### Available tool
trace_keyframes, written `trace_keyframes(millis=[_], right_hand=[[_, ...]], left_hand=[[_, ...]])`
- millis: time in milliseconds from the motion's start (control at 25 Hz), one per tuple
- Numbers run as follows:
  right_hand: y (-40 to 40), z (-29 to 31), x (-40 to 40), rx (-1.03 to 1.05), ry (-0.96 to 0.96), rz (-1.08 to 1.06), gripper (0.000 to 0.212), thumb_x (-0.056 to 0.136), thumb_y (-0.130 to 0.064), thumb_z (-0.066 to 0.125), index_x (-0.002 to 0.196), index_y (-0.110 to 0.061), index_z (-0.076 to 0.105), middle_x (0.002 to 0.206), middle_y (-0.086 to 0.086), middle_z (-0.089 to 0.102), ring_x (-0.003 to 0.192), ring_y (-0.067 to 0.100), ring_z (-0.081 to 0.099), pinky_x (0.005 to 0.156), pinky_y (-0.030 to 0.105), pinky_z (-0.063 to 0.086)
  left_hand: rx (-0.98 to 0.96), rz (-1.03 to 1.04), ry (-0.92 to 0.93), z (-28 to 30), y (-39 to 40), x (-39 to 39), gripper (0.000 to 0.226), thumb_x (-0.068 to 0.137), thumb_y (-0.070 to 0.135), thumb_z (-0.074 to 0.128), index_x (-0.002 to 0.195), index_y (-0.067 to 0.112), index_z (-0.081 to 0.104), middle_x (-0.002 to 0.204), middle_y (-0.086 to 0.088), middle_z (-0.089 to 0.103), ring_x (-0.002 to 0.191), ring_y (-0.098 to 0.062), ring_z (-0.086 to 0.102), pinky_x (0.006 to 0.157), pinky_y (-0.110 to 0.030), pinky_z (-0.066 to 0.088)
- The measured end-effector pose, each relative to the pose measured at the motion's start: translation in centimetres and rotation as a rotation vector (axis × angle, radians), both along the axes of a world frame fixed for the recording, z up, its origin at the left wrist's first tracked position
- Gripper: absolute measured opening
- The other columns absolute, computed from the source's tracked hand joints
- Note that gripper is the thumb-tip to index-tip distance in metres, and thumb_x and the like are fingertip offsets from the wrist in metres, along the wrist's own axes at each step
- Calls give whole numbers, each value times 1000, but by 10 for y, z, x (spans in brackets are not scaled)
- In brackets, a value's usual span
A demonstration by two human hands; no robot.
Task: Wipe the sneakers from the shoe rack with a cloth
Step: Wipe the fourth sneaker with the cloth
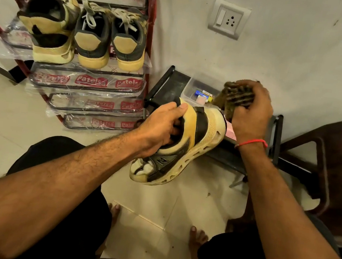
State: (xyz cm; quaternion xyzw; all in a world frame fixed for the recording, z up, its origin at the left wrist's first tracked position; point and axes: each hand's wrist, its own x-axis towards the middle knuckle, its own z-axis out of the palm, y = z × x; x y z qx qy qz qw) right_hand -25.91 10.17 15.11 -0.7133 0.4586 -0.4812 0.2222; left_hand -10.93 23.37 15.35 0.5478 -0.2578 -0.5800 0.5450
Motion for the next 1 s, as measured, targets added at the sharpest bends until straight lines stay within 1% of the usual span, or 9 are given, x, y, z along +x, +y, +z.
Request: trace_keyframes(millis=[80,160,240,320,440,560,680,840,1000], right_hand=[[1,5,-7,34,-223,2,54,68,8,44,116,-7,64,116,14,64,110,24,63,95,42,54],[19,9,1,-8,-222,99,52,72,10,48,121,-4,62,118,15,62,114,23,60,98,38,53],[43,5,13,-160,1,244,46,79,6,60,124,-4,61,120,15,61,114,17,55,101,24,47],[66,-9,21,-275,228,386,47,78,2,70,123,-7,64,120,15,59,115,22,53,103,30,44],[81,-42,26,-347,305,455,43,70,-1,80,112,-5,70,117,17,62,112,32,55,101,36,44],[96,-70,26,-179,544,712,39,73,-8,83,111,-8,70,118,12,63,111,31,57,97,44,52],[95,-73,19,171,890,910,38,83,-12,74,119,-14,66,125,5,60,121,25,55,103,44,50],[71,-39,16,140,327,702,33,79,-5,77,110,-12,70,110,2,66,106,11,59,98,26,50],[61,-9,8,117,-19,570,29,83,-5,71,112,-9,68,111,5,68,111,17,63,96,33,53]], left_hand=[[-7,54,48,1,-1,4,32,109,28,42,126,5,55,127,-23,65,112,-36,66,99,-52,54],[-13,80,71,0,-5,6,33,109,29,42,128,7,57,124,-19,68,110,-36,67,95,-49,56],[-30,88,68,-2,-8,3,31,109,28,42,123,6,59,112,-16,71,98,-30,69,85,-42,57],[-42,138,71,-3,-9,2,30,108,25,44,122,4,60,102,-12,71,91,-23,68,77,-37,55],[-12,239,125,-3,-8,14,30,107,30,46,115,6,63,93,-10,72,86,-21,69,74,-33,59],[27,419,265,-8,-10,37,36,108,35,43,116,5,62,97,-10,71,92,-23,68,85,-38,58],[22,508,321,-8,-11,51,34,108,36,43,104,10,65,82,-4,73,84,-18,70,78,-37,56],[76,382,228,0,-3,50,46,103,52,45,105,12,67,85,-5,72,78,-18,71,69,-34,57],[201,139,-120,-2,1,48,37,98,50,57,115,19,68,107,-5,77,106,-23,70,98,-45,50]])
